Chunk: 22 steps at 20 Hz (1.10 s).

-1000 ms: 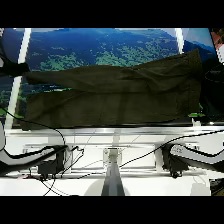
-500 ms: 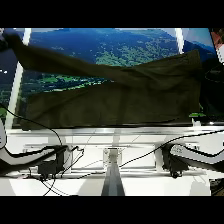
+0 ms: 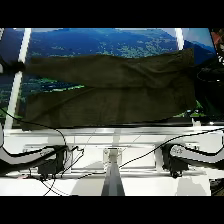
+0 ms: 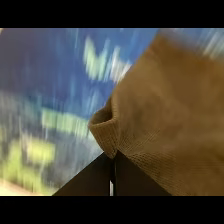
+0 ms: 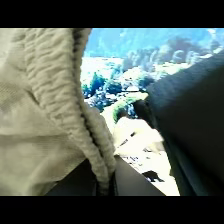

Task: Fold the clothes and pants, and hang the long-sleeved shirts on hangers.

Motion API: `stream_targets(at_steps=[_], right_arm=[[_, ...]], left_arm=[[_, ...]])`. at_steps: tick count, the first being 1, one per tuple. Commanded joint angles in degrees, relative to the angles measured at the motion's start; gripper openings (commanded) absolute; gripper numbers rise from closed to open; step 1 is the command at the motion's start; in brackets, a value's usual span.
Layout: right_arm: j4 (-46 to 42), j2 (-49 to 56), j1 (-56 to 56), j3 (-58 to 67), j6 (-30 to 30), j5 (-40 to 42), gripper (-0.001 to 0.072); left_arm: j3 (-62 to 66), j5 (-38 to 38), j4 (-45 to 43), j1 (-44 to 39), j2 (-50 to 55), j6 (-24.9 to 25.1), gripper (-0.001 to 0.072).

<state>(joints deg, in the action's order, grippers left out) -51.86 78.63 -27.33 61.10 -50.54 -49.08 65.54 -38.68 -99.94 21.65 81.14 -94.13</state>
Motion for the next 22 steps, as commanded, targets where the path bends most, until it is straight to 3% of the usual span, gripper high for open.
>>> stream_targets(at_steps=[1, 7, 8, 9, 10, 11, 14, 16, 17, 18, 20, 21, 22], right_arm=[[0.24, 2.08, 3.87, -1.01, 0.00, 4.28, 0.0031], [-0.09, 2.91, 5.53, -0.98, 0.02, 8.35, 0.0031], [-0.74, 2.91, 5.53, -0.98, 0.02, 8.76, 0.0031], [-1.84, 2.91, 5.53, -0.98, 0.02, 9.42, 0.0031], [-2.99, 2.91, 5.53, -0.98, 0.00, 10.45, 0.0031], [-3.82, 2.91, 5.53, -0.98, -0.02, 11.69, 0.0031], [-6.51, 2.47, 5.53, -0.96, -3.78, 14.93, 0.0049], [-11.87, 1.44, 5.51, -0.68, -9.33, 16.26, 0.0429], [-13.77, 0.57, 5.51, -0.42, -10.62, 15.67, 0.0527], [-15.19, -0.55, 5.51, 0.09, -10.97, 13.49, 0.0534], [-19.82, -3.28, 5.44, 1.92, -13.00, 8.00, 0.0530], [-22.95, -4.74, 5.29, 3.06, -14.36, 5.18, 0.0507], [-25.57, -6.32, 4.83, 4.33, -14.78, 1.25, 0.0412]], left_arm=[[-9.33, 0.66, -0.33, 2.51, 2.19, 0.66, 0.0017], [-8.20, 0.68, -1.66, 2.51, 2.75, 0.68, 0.0030], [-7.87, 0.76, -1.68, 2.51, 2.56, 0.68, 0.0096], [-7.39, 0.74, -1.66, 2.51, 2.36, 0.66, 0.0389], [-6.80, 0.72, -1.64, 2.49, 2.16, 0.46, 0.0609], [-6.03, 0.63, -1.62, 2.49, 1.77, 0.48, 0.0572], [-4.33, 0.63, -1.64, 2.29, -0.76, 0.48, 0.0571], [-3.76, 0.66, -1.64, 2.32, -4.07, 0.48, 0.0571], [-3.76, 0.48, -1.62, 2.32, -6.21, 0.46, 0.0571], [-3.76, -0.02, -1.66, 2.34, -8.68, 0.46, 0.0567], [-3.76, -0.17, -1.64, 3.72, -13.46, 0.44, 0.0386], [-3.78, -0.24, -1.62, 4.52, -15.61, 0.44, 0.0337], [-3.78, -0.70, -1.60, 5.31, -17.79, 0.31, 0.0337]])
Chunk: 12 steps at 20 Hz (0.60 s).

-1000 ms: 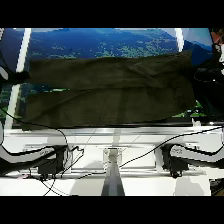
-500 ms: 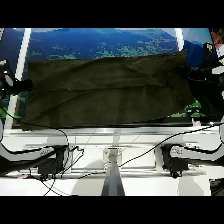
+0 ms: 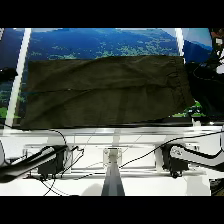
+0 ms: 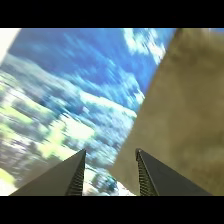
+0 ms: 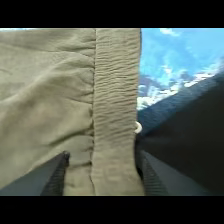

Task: Fold the clothes and pants, and hang the long-sleeved shirts on hangers.

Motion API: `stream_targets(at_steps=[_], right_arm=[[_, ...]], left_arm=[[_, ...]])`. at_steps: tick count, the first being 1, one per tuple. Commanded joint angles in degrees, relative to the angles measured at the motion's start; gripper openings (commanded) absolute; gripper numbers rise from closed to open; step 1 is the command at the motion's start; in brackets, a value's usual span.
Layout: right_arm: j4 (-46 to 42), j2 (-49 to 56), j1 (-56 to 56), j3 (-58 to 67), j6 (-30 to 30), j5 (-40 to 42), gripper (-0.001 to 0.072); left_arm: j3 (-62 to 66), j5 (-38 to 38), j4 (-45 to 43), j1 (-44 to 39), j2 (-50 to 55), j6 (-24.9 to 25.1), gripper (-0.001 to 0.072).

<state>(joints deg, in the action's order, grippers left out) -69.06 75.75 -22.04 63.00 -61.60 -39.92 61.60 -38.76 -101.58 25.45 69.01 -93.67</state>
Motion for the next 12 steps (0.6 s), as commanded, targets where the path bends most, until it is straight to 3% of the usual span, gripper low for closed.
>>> stream_targets(at_steps=[1, 2, 3, 4, 8, 12], right_arm=[[-10.32, -4.81, -1.36, 3.30, -3.72, -11.76, 0.0247], [-12.44, -6.29, -2.93, 3.52, -3.52, -14.62, 0.0068], [-14.10, -7.28, -4.85, 3.45, -3.50, -16.68, 0.0055], [-14.73, -7.85, -7.56, 3.48, -3.56, -19.85, 0.0055], [-9.97, -8.92, -20.90, 1.16, -5.44, -36.26, 0.0053], [-2.45, -16.17, -32.13, -12.02, -3.28, -37.57, 0.0053]], left_arm=[[0.15, -1.75, 0.02, 1.92, -7.45, -1.14, 0.0337], [0.15, -3.50, 0.04, 2.08, -9.11, -1.53, 0.0326], [0.13, -5.38, 0.92, 2.08, -10.36, -1.53, 0.0151], [0.09, -7.15, 3.34, 1.95, -11.50, -1.51, 0.0021], [0.07, -9.31, 10.69, 1.38, -12.76, -1.49, 0.0017], [0.07, -9.57, 11.21, 0.96, -12.76, -0.68, 0.0018]])
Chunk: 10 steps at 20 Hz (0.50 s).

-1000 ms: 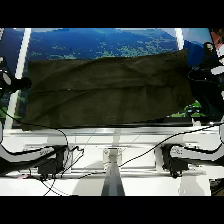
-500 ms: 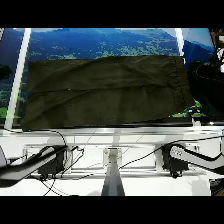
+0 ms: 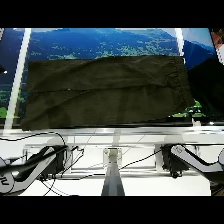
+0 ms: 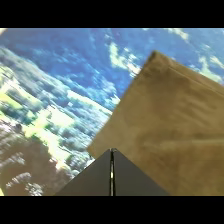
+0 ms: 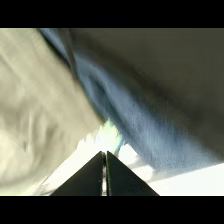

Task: Fold the clothes and pants, and hang the long-sleeved shirts on hangers.

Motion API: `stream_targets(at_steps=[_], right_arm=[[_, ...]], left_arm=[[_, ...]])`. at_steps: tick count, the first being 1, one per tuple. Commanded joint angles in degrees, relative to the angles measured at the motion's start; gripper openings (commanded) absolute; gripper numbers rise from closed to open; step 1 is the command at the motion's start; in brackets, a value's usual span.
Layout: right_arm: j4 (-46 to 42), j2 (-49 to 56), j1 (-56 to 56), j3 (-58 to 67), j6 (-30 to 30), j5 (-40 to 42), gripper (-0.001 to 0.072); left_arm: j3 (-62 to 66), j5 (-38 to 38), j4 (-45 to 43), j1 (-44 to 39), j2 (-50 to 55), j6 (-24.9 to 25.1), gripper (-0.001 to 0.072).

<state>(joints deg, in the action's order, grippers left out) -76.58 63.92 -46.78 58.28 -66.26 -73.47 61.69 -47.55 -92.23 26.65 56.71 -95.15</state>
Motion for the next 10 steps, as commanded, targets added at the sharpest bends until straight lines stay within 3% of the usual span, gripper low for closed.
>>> stream_targets(at_steps=[1, 2, 3, 4, 5, 10], right_arm=[[7.80, -6.54, -9.07, -11.41, 3.26, -2.71, 0.0053], [10.84, -8.22, -10.38, -15.58, 4.46, -0.83, 0.0060], [13.16, -8.92, -11.02, -18.91, 4.37, 1.81, 0.0233], [15.32, -8.68, -11.06, -21.62, 3.72, 4.31, 0.0521], [17.35, -7.96, -11.02, -23.63, 3.32, 6.10, 0.0579], [23.37, -1.14, -11.02, -25.18, 4.13, 12.55, 0.0577]], left_arm=[[-0.02, -0.79, 1.90, -0.28, -0.44, 3.02, 0.0017], [-0.02, -0.76, 1.88, -0.26, -0.44, 4.48, 0.0017], [-0.02, -0.76, 1.88, -0.26, -0.44, 6.03, 0.0016], [-0.07, -0.79, 1.88, -0.26, -0.44, 7.32, 0.0016], [-0.13, -0.79, 1.88, -0.24, -0.39, 7.82, 0.0016], [-0.13, -6.19, 1.86, 0.24, -0.35, 11.56, 0.0015]])
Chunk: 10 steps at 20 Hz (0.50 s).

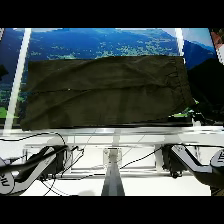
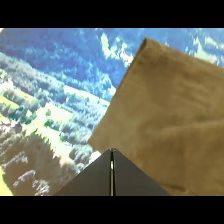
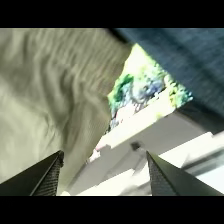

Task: Fold the clothes and pants, and hang the long-sleeved shirts on hangers.

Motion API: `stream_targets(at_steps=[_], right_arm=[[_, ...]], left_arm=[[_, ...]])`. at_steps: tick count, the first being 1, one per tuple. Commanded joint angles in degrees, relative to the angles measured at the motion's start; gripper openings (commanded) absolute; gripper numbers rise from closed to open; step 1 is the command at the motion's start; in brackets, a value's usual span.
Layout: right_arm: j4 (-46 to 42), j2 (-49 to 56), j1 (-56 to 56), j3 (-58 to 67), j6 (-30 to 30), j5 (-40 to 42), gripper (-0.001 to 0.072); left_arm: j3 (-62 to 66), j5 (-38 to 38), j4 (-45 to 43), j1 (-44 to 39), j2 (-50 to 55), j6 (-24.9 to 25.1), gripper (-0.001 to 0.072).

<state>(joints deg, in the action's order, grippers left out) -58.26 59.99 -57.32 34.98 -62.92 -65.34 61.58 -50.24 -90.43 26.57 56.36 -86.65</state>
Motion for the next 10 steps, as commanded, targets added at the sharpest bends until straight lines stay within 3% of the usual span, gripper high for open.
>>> stream_targets(at_steps=[1, 5, 9, 10], right_arm=[[6.58, 4.11, -0.48, -1.88, 1.99, 5.99, 0.0570], [13.70, 8.24, -0.37, -1.88, 7.41, 11.93, 0.0553], [14.56, 11.32, 3.45, -1.88, 9.97, 17.59, 0.0541], [14.88, 11.45, 4.31, -1.88, 9.97, 19.21, 0.0486]], left_arm=[[-0.02, -5.57, 0.04, 0.76, 0.00, 3.21, 0.0015], [-0.92, -10.05, 0.07, 5.25, 0.02, 3.56, 0.0013], [-5.68, -16.52, 0.52, 14.93, 1.03, 5.38, 0.0012], [-6.84, -18.75, 1.53, 17.55, 1.25, 7.98, 0.0012]])
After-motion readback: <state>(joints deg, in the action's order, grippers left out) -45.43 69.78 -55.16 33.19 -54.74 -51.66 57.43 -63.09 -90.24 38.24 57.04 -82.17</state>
